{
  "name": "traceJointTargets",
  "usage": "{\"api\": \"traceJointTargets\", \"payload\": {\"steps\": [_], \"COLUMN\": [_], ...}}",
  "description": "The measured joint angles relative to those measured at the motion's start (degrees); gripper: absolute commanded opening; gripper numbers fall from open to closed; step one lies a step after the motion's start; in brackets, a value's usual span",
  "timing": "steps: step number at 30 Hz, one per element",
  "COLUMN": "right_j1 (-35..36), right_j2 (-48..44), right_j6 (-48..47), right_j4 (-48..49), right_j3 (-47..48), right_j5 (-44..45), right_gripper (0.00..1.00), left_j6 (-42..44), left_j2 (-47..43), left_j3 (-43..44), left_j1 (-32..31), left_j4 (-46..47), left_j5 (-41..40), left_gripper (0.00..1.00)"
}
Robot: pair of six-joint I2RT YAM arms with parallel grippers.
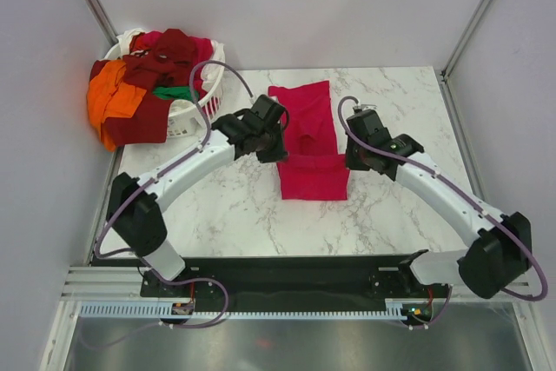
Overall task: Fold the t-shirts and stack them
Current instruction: Fold the tshirt
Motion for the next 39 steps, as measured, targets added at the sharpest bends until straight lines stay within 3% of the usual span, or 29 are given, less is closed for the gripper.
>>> {"api": "traceJointTargets", "payload": {"steps": [7,16,26,29,30,32,33,34,35,39], "right_j1": [-4.6,-8.0,-11.1,-11.6,-11.7,-11.9,-12.0,-12.2,-12.3,-12.6], "right_j2": [11.3,25.1,36.8,40.0,41.2,43.2,44.3,45.4,46.2,46.2], "right_j6": [-4.6,-7.3,-7.6,-7.5,-7.4,-7.1,-7.3,-7.5,-7.8,-8.7], "right_j4": [3.6,5.5,6.1,6.1,6.2,6.1,5.9,5.9,5.8,4.7], "right_j3": [7.2,17.0,26.4,29.0,29.8,31.0,31.9,32.8,33.6,34.8], "right_j5": [-3.8,-6.5,-7.5,-7.6,-7.7,-7.9,-8.1,-8.3,-8.3,-7.2], "right_gripper": [0.0,0.0,0.0,0.17,0.51,0.75,0.84,0.87,0.89,0.97], "left_j6": [4.4,6.8,10.3,11.4,11.8,12.9,13.2,13.8,14.3,14.9], "left_j2": [12.0,17.2,28.7,33.0,34.8,38.7,40.5,42.2,43.5,44.8], "left_j3": [9.4,15.4,28.8,32.0,33.3,36.8,38.2,39.7,40.8,41.8], "left_j1": [4.2,9.8,16.3,17.3,17.6,18.2,18.5,18.8,19.1,20.3], "left_j4": [-0.5,-1.5,-2.5,-3.0,-3.3,-3.9,-4.0,-4.3,-4.5,-5.8], "left_j5": [3.1,6.8,11.3,12.6,13.1,13.9,14.5,15.2,15.6,16.2], "left_gripper": [0.02,0.02,0.02,0.17,0.25,0.39,0.62,0.91,0.98,1.0]}}
